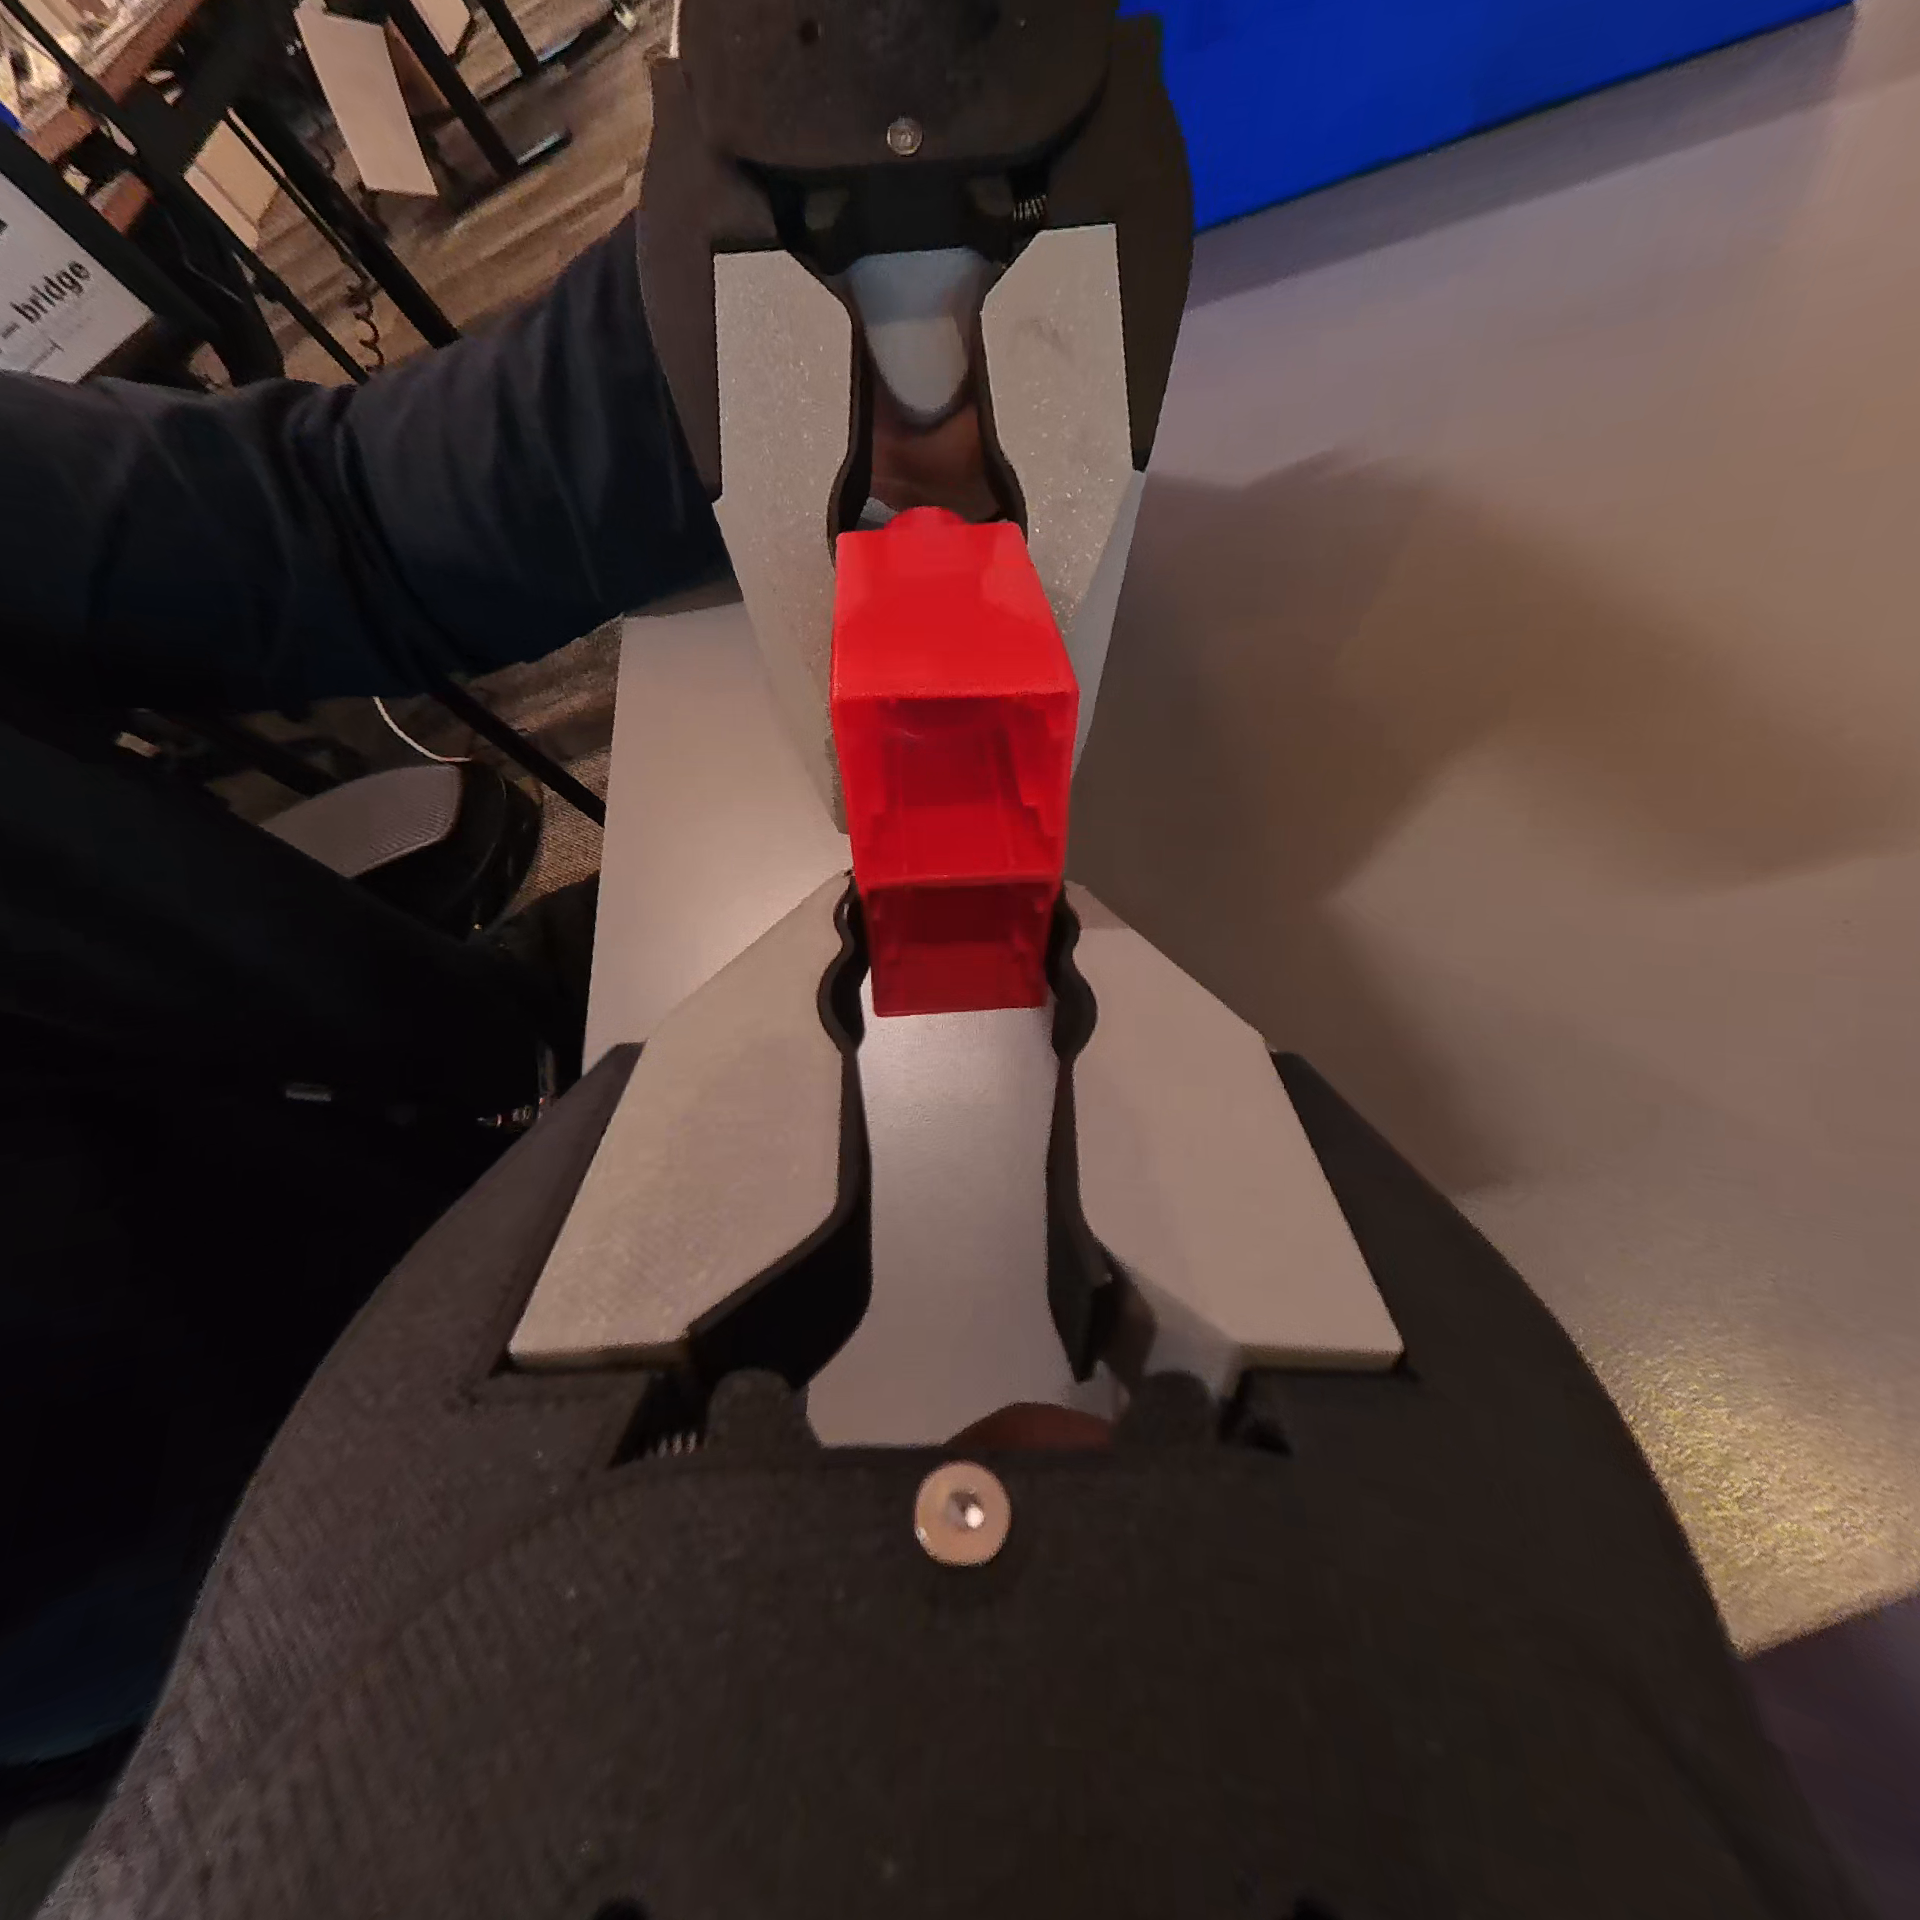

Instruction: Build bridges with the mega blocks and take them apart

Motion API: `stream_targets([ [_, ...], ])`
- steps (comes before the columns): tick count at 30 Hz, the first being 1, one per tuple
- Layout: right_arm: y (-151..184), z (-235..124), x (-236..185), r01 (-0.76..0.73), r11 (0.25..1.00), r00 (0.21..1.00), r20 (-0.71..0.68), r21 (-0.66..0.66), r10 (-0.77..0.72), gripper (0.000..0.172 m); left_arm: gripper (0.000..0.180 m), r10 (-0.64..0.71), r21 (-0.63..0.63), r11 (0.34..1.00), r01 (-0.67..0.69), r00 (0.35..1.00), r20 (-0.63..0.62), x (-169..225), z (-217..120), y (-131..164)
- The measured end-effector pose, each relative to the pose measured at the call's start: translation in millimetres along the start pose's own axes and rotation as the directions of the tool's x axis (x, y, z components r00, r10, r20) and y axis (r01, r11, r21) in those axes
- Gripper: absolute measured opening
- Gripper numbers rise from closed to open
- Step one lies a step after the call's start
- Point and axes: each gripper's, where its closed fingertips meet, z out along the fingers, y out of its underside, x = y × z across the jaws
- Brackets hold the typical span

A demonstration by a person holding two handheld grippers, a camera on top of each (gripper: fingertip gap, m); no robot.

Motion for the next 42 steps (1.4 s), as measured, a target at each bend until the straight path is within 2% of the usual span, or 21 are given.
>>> stream_targets([
  [7, -9.9, 1.0, -2.8, -0.036, 0.996, 0.998, 0.051, 0.086, 0.032, 0.034, 0.034, 0.01, 0.05, 0.999, -0.01, 1.0, -0.002, 2.1, -9.5, -9.0],
  [11, -20.4, -6.1, 3.2, -0.023, 0.988, 1.0, 0.012, 0.154, 0.021, 0.05, 0.034, 0.029, -0.013, 1.0, -0.029, 0.999, 0.041, -3.0, -9.1, 1.5],
  [14, -29.4, -8.7, 2.6, -0.018, 0.98, 1.0, 0.022, 0.197, 0.014, 0.048, 0.034, 0.034, -0.027, 0.999, -0.033, 0.999, 0.033, -0.9, -4.9, 2.9],
  [17, -32.8, -1.2, 0.4, 0.018, 0.984, 1.0, 0.02, 0.18, -0.022, 0.034, 0.034, 0.04, -0.049, 0.998, -0.037, 0.998, 0.052, -3.6, -4.1, 6.0],
  [19, -38.4, -3.2, 2.4, 0.041, 0.98, 0.999, -0.003, 0.197, -0.041, 0.032, 0.034, 0.029, -0.014, 1.0, -0.028, 0.998, 0.056, -5.2, -7.1, 0.7],
  [23, -53.4, -22.2, 6.7, -0.005, 0.945, 1.0, 0.001, 0.328, 0.005, 0.032, 0.033, -0.001, 0.123, 0.992, -0.008, 0.997, 0.076, -9.6, -23.0, -20.4],
  [26, -63.2, -39.7, 14.0, -0.008, 0.9, 0.999, -0.04, 0.436, 0.028, 0.032, 0.031, -0.016, 0.158, 0.987, -0.003, 0.993, 0.117, -18.0, -30.0, -24.0],
  [30, -81.8, -52.3, 12.9, -0.008, 0.817, 0.998, -0.044, 0.577, 0.041, 0.032, 0.029, -0.013, 0.168, 0.986, 0.001, 0.998, 0.068, -11.0, -20.8, -26.6],
  [34, -88.2, -43.2, 4.6, -0.016, 0.805, 1.0, -0.007, 0.593, 0.025, 0.032, 0.028, 0.006, 0.199, 0.98, -0.021, 0.997, 0.072, -9.3, -17.5, -33.2],
  [40, -85.3, -42.9, 0.8, -0.027, 0.806, 1.0, 0.026, 0.592, 0.015, 0.032, 0.025, -0.013, 0.296, 0.955, -0.011, 0.997, 0.077, -11.5, -34.8, -46.7],
  [42, -83.2, -41.5, 0.8, -0.025, 0.814, 1.0, 0.026, 0.581, 0.012, 0.032, 0.024, -0.003, 0.281, 0.959, -0.02, 0.996, 0.084, -10.9, -35.2, -44.9],
])
